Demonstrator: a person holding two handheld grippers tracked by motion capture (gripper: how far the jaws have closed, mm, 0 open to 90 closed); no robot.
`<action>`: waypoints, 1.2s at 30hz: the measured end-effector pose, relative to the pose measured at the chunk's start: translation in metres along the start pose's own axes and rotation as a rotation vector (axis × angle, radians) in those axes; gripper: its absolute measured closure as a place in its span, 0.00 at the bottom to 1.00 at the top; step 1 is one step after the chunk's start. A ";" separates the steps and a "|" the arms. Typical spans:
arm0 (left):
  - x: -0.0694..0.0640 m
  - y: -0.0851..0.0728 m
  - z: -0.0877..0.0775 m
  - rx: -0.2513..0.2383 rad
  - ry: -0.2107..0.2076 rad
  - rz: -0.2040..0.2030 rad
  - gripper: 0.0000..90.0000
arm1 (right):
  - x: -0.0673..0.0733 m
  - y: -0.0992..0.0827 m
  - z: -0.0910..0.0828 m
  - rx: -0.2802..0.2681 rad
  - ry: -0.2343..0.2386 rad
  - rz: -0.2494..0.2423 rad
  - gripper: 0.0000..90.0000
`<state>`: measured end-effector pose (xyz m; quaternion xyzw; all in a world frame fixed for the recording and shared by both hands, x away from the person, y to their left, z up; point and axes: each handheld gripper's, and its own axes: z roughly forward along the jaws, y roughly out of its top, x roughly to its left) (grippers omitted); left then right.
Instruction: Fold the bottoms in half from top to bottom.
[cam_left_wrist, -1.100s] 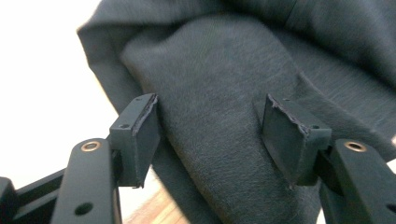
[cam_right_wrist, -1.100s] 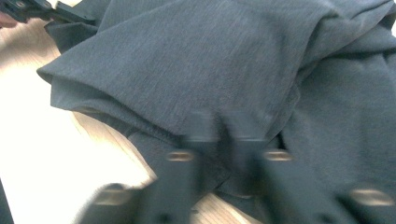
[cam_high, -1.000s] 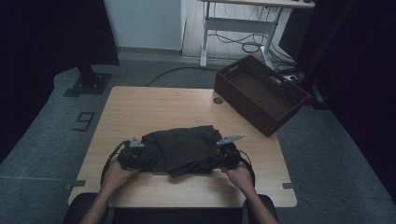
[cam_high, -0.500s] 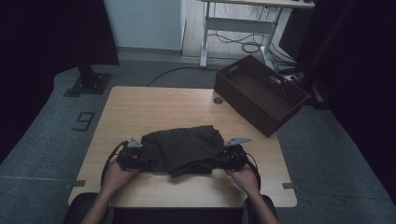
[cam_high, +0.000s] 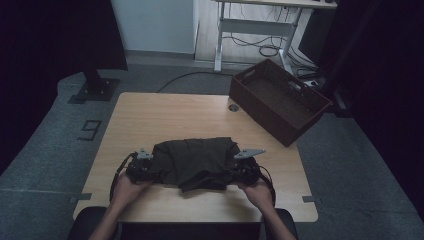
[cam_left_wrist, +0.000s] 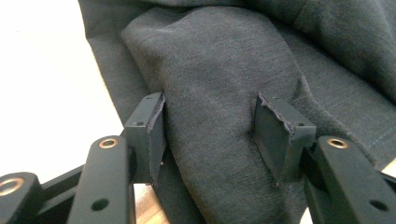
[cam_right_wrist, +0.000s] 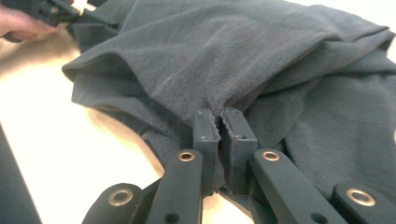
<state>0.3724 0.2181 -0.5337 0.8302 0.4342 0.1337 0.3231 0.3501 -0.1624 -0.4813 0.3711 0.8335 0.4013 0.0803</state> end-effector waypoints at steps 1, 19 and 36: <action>0.000 0.000 0.000 0.001 0.000 0.000 0.50 | 0.002 -0.003 0.002 0.008 0.005 0.002 0.94; -0.009 0.013 -0.013 -0.025 -0.013 0.053 0.44 | 0.011 -0.037 0.035 0.095 -0.009 -0.015 0.94; -0.080 0.024 0.001 0.052 -0.247 0.244 0.74 | 0.004 -0.037 0.030 0.065 0.039 0.019 0.87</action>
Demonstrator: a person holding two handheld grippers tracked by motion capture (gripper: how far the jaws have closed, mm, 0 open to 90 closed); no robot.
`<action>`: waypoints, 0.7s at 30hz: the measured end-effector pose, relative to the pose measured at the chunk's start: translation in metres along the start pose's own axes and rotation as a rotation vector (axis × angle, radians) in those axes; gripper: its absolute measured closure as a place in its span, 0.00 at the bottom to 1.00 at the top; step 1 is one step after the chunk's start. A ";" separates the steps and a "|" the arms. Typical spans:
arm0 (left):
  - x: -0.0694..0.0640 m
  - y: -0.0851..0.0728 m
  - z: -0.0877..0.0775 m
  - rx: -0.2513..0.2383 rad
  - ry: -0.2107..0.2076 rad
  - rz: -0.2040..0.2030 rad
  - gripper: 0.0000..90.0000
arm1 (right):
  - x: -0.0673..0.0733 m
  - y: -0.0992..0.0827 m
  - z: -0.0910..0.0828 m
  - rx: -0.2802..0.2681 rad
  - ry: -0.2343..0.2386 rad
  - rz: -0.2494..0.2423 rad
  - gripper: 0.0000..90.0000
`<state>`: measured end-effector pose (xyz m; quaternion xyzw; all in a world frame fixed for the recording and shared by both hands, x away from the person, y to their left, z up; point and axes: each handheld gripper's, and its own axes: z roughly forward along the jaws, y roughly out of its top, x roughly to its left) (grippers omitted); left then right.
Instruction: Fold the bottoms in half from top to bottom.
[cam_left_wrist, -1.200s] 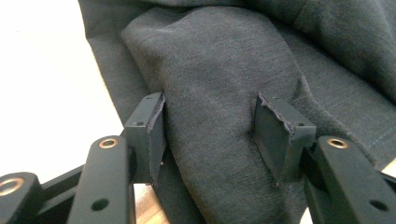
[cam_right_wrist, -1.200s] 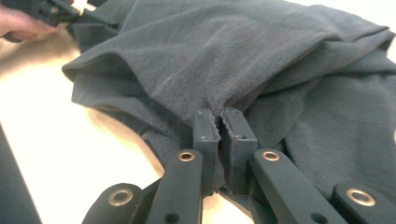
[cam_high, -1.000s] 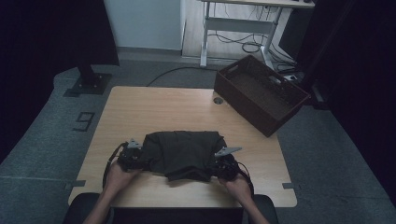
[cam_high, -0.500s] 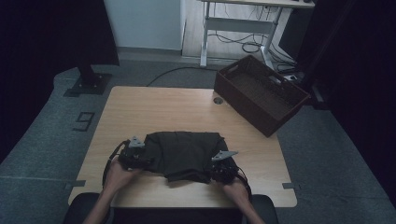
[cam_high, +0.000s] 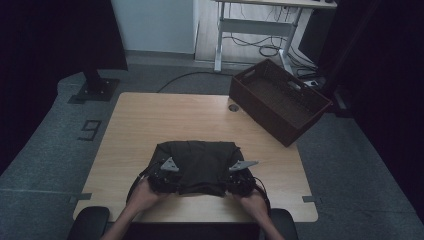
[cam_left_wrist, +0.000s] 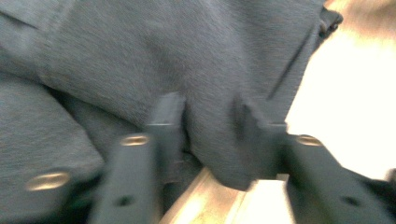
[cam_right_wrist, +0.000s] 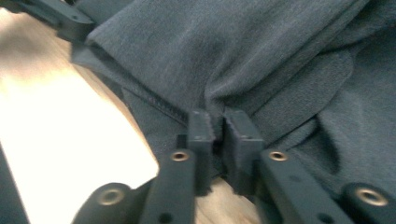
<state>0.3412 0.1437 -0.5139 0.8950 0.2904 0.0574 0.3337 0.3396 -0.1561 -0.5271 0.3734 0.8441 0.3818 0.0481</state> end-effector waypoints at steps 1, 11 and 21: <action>0.000 0.001 -0.001 0.003 -0.001 0.005 0.75 | -0.001 0.001 -0.003 -0.005 0.005 -0.001 0.81; 0.042 0.007 -0.047 -0.112 0.147 -0.052 0.49 | -0.038 0.025 -0.040 -0.072 -0.142 -0.004 0.59; 0.076 -0.022 -0.011 -0.032 0.197 -0.141 0.52 | -0.066 0.012 0.006 0.007 -0.176 0.003 0.71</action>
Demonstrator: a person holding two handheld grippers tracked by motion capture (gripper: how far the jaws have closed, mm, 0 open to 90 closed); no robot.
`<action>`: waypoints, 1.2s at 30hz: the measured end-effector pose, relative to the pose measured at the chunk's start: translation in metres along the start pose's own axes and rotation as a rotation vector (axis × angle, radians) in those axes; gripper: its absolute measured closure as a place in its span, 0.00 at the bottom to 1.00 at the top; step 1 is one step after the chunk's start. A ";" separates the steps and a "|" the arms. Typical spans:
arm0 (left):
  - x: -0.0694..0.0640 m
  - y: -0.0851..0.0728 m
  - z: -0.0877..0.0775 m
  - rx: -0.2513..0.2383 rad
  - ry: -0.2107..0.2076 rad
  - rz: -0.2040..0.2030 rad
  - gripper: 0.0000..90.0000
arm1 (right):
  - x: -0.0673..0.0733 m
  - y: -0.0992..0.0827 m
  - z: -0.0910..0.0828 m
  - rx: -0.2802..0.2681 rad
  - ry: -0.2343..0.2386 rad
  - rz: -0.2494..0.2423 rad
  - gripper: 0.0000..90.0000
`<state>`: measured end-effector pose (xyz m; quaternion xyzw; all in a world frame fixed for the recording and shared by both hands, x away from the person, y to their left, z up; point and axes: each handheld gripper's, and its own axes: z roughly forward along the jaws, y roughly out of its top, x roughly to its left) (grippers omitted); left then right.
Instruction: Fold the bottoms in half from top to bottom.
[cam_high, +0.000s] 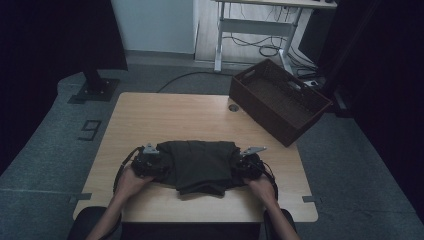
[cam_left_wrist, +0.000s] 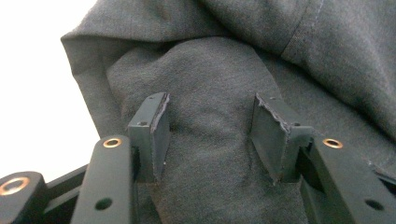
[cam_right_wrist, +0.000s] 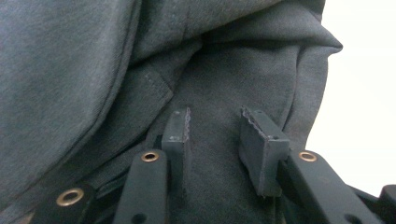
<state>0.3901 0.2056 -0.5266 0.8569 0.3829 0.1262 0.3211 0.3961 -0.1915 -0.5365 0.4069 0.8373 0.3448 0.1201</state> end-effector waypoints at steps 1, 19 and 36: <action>-0.002 -0.001 -0.001 0.006 0.010 0.006 0.52 | 0.001 -0.001 -0.001 0.003 0.000 -0.001 0.71; -0.009 0.026 -0.024 -0.013 0.008 0.113 0.41 | 0.006 0.009 -0.034 -0.031 -0.015 -0.050 0.49; 0.001 0.051 -0.004 -0.094 0.011 -0.010 0.32 | -0.007 0.027 -0.029 -0.147 -0.001 0.060 0.35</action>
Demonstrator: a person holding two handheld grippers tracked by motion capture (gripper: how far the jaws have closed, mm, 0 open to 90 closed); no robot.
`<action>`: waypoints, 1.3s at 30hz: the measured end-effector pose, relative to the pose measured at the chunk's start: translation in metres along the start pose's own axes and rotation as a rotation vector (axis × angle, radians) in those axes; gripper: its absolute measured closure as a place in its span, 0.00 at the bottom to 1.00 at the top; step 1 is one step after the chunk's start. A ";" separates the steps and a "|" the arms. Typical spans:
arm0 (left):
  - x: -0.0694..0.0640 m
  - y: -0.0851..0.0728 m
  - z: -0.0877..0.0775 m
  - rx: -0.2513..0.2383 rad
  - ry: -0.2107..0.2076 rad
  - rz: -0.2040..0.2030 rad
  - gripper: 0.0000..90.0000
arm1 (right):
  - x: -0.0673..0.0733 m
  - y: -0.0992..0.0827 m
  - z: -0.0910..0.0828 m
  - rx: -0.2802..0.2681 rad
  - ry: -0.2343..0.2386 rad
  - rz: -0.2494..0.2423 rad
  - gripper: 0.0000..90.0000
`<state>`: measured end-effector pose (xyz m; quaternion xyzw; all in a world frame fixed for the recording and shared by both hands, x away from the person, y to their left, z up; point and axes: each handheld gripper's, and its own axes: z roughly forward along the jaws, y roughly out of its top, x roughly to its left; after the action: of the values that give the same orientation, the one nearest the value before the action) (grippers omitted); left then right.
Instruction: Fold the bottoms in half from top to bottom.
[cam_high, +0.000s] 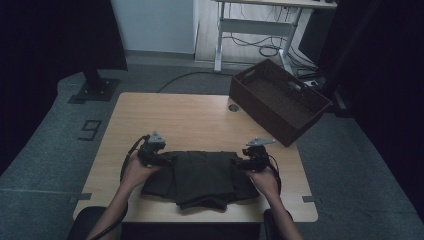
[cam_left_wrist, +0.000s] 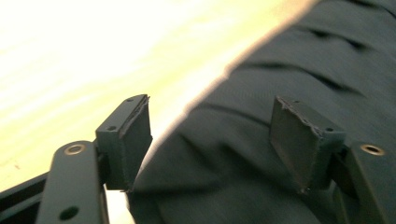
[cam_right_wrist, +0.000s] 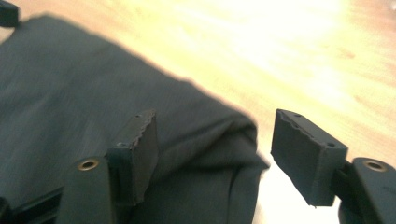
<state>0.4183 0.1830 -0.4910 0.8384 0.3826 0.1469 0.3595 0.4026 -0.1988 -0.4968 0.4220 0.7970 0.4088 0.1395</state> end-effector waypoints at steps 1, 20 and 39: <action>0.004 0.002 0.006 0.017 0.007 -0.006 0.32 | -0.002 0.003 0.002 -0.008 -0.006 0.005 0.33; -0.006 -0.025 0.019 0.090 -0.004 0.000 0.27 | -0.009 -0.021 0.047 0.087 -0.011 0.022 0.20; -0.029 -0.061 -0.010 0.045 -0.055 0.022 0.27 | 0.023 -0.042 0.026 0.106 0.025 -0.024 0.20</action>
<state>0.3613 0.1941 -0.5271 0.8541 0.3667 0.1192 0.3492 0.3800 -0.1799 -0.5422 0.4140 0.8243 0.3696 0.1120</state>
